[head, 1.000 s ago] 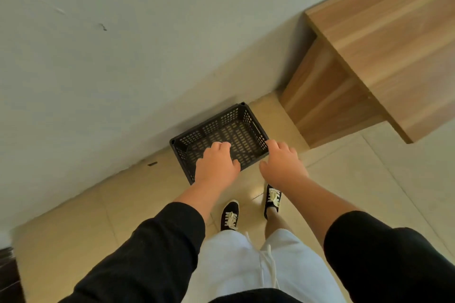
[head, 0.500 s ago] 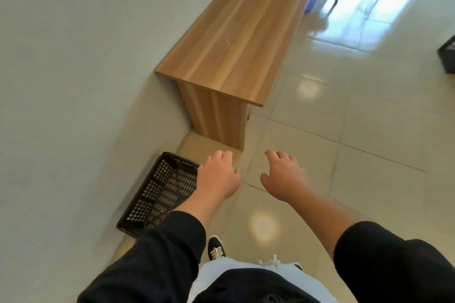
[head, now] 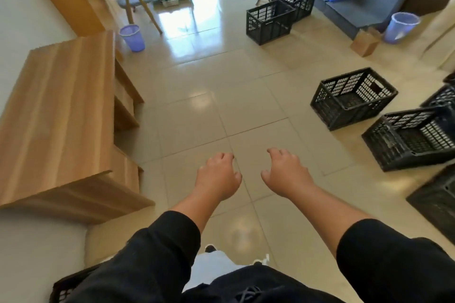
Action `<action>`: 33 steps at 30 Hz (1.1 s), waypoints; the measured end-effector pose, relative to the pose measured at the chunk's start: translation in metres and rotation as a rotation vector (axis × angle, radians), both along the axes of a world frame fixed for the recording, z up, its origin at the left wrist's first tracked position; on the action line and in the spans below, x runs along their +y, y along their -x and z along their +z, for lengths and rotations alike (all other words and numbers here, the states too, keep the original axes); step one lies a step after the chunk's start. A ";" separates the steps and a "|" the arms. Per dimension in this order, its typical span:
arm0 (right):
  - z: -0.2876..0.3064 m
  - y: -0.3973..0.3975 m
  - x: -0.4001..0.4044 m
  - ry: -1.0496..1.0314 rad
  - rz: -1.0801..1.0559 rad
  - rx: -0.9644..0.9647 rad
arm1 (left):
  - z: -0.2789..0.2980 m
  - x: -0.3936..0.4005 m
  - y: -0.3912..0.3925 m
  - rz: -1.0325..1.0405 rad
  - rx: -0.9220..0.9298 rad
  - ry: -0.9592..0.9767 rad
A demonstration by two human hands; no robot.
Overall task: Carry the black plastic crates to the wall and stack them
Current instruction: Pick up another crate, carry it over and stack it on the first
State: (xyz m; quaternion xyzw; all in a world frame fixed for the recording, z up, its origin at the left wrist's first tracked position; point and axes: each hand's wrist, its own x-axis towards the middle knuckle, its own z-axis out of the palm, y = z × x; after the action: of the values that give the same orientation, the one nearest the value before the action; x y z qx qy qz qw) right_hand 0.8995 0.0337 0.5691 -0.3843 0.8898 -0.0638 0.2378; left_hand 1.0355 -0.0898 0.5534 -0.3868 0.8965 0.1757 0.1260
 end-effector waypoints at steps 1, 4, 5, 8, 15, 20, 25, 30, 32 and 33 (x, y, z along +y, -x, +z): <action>-0.001 0.017 0.006 0.000 -0.048 -0.005 | 0.002 0.000 0.020 -0.036 0.000 -0.003; -0.006 0.063 0.021 -0.013 -0.176 -0.019 | 0.002 -0.005 0.076 -0.140 -0.007 -0.013; -0.007 0.079 0.024 -0.022 -0.217 -0.024 | 0.000 -0.008 0.095 -0.172 -0.007 -0.017; -0.011 0.129 0.029 -0.046 -0.331 -0.020 | -0.005 -0.021 0.155 -0.270 -0.001 -0.027; -0.013 0.233 0.031 -0.058 -0.660 -0.036 | -0.009 -0.051 0.299 -0.490 0.009 -0.065; -0.022 0.287 0.049 -0.064 -0.846 -0.062 | -0.013 -0.048 0.390 -0.626 -0.029 -0.078; -0.036 0.358 0.082 -0.055 -0.954 -0.078 | -0.024 -0.016 0.483 -0.750 -0.067 -0.060; -0.051 0.455 0.120 -0.030 -0.957 -0.092 | -0.035 0.027 0.584 -0.773 -0.085 -0.036; -0.048 0.494 0.136 -0.042 -0.928 -0.106 | -0.032 0.046 0.619 -0.761 -0.108 -0.032; -0.045 0.514 0.143 -0.050 -0.909 -0.109 | -0.030 0.053 0.635 -0.754 -0.116 -0.026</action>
State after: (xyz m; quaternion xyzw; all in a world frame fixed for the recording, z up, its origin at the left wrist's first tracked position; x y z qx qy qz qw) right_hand 0.3857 0.1768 0.5236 0.0549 0.9555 -0.1603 0.2413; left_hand 0.4005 -0.0367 0.5237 -0.0376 0.9649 0.1063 0.2371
